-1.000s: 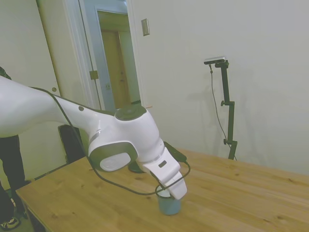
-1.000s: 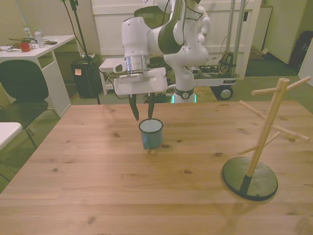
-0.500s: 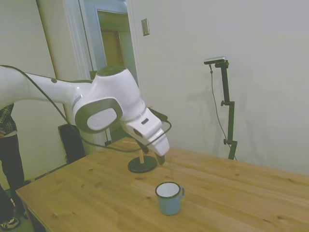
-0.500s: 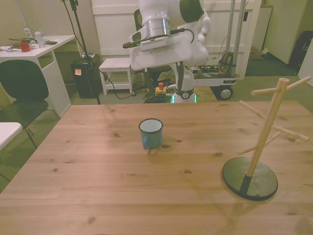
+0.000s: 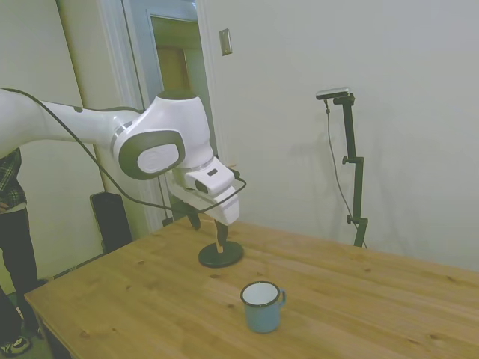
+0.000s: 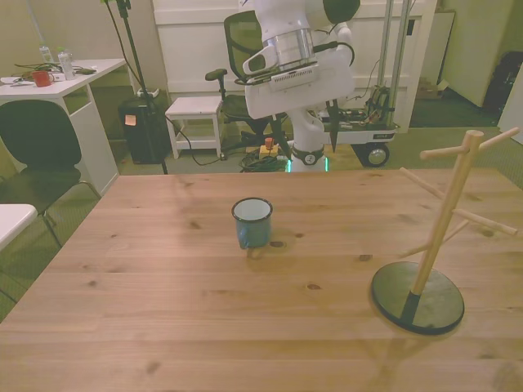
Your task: Unload the mug
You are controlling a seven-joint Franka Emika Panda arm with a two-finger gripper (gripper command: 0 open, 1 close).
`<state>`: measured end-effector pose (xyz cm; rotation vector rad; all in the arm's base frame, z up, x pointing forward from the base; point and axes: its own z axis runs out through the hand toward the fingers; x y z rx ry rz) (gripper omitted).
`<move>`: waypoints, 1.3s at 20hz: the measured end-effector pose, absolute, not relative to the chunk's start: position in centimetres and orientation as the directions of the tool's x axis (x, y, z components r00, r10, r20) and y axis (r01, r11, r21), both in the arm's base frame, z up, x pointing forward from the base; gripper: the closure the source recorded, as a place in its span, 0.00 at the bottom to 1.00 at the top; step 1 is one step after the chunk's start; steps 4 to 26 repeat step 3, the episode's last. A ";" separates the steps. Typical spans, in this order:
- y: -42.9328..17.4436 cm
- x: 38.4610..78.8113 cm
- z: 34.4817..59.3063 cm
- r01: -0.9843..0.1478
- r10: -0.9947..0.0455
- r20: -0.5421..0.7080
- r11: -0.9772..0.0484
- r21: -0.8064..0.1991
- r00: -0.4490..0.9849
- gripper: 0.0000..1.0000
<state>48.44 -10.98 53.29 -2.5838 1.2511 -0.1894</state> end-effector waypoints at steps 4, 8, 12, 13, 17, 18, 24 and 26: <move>-12.3 49.1 53.3 -0.770 -0.793 0.023 -0.598 -0.224 0.609 0.00; -12.3 49.1 53.3 -0.770 -0.793 0.023 -0.598 -0.224 0.609 0.00; -12.3 49.1 53.3 -0.770 -0.793 0.023 -0.598 -0.224 0.609 0.00; -12.3 49.1 53.3 -0.770 -0.793 0.023 -0.598 -0.224 0.609 0.00; -12.3 49.1 53.3 -0.770 -0.793 0.023 -0.598 -0.224 0.609 0.00; -12.3 49.1 53.3 -0.770 -0.793 0.023 -0.598 -0.224 0.609 0.00; -12.3 49.1 53.3 -0.770 -0.793 0.023 -0.598 -0.224 0.609 0.00; -12.3 49.1 53.3 -0.770 -0.793 0.023 -0.598 -0.224 0.609 0.00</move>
